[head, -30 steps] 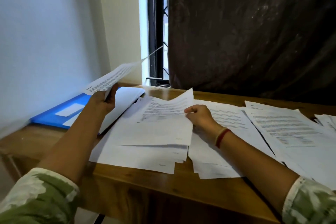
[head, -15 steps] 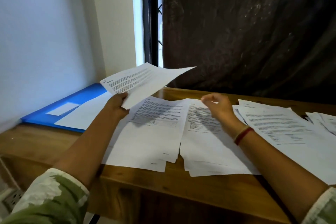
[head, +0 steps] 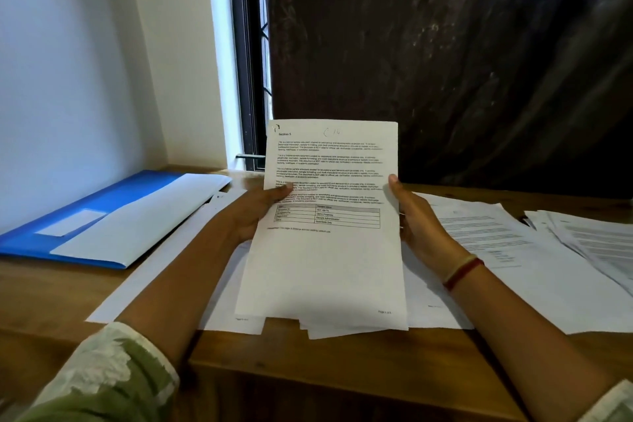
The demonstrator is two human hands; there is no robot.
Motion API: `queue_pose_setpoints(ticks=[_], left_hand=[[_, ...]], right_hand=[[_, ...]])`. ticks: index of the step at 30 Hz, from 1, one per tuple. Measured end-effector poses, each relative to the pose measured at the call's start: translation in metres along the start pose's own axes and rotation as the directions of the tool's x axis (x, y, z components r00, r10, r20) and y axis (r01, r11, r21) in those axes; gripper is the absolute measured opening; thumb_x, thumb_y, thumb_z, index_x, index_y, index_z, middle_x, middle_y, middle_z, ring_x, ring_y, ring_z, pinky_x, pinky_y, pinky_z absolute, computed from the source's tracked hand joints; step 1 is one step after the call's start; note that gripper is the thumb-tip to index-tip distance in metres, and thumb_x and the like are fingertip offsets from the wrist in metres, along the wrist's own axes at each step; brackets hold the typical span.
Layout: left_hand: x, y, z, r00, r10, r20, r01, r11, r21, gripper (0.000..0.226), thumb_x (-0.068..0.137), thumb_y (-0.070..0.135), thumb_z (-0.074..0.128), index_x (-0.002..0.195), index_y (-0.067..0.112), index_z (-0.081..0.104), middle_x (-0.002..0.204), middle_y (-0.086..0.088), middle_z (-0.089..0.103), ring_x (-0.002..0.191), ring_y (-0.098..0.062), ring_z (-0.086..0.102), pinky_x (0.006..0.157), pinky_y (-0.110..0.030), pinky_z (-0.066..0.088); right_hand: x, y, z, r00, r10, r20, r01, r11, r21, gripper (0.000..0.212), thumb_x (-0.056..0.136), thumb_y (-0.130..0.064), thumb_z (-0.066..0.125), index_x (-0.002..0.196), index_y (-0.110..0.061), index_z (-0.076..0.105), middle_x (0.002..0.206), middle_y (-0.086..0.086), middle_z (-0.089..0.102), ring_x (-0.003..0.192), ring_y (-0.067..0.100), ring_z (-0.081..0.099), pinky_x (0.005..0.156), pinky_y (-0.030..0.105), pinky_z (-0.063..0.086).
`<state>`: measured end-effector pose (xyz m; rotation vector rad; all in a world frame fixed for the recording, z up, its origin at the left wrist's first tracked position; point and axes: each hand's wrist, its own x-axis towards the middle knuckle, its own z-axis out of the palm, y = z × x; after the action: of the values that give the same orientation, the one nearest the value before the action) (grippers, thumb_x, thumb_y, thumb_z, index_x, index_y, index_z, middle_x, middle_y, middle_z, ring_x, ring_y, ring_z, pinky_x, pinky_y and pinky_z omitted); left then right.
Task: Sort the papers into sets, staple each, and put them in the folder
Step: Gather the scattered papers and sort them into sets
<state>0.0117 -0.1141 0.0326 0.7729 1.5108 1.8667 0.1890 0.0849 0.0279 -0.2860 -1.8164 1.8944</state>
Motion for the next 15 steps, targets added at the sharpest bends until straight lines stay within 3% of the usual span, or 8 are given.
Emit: queue_pose_setpoints(ticks=[2,6,11,15], left_hand=[[0.002,-0.002,0.002,1.0,0.003,0.017,-0.003,1.0,-0.007,0.04,0.087,0.022,0.059,0.126,0.012,0.058,0.122,-0.011,0.065,0.104,-0.028,0.065,0.087,-0.041,0.056],[0.008,-0.006,-0.001,1.0,-0.001,0.029,0.001,1.0,-0.014,0.044,0.089,0.021,0.058,0.132,0.011,0.055,0.128,-0.013,0.062,0.116,-0.034,0.058,0.096,-0.048,0.05],[0.007,-0.005,0.0,1.0,0.003,0.012,-0.003,1.0,-0.006,0.037,0.088,0.021,0.058,0.124,0.013,0.059,0.119,-0.01,0.067,0.102,-0.027,0.065,0.088,-0.043,0.055],[0.005,0.006,-0.013,0.993,0.005,-0.115,0.002,0.998,0.062,0.024,0.097,0.021,0.053,0.118,0.012,0.06,0.111,-0.011,0.07,0.093,-0.027,0.069,0.075,-0.04,0.059]], right_hand=[[-0.002,0.004,0.001,0.994,-0.079,0.069,0.078,0.997,0.028,0.036,0.094,-0.036,0.057,0.124,-0.017,0.063,0.12,0.002,0.069,0.11,0.021,0.066,0.094,0.036,0.052],[0.002,0.013,-0.001,0.996,-0.083,0.018,0.083,0.996,-0.03,0.034,0.092,-0.018,0.064,0.125,-0.011,0.062,0.118,0.001,0.069,0.108,0.017,0.067,0.09,0.028,0.054],[0.004,0.018,-0.004,0.998,-0.009,0.058,0.013,0.998,-0.062,0.033,0.093,-0.017,0.062,0.125,-0.012,0.062,0.12,0.0,0.069,0.108,0.017,0.067,0.091,0.03,0.053],[0.004,0.02,0.009,0.995,0.094,0.016,-0.094,0.994,0.053,0.023,0.096,-0.007,0.054,0.117,-0.007,0.064,0.11,0.006,0.072,0.09,0.018,0.071,0.071,0.026,0.058]])
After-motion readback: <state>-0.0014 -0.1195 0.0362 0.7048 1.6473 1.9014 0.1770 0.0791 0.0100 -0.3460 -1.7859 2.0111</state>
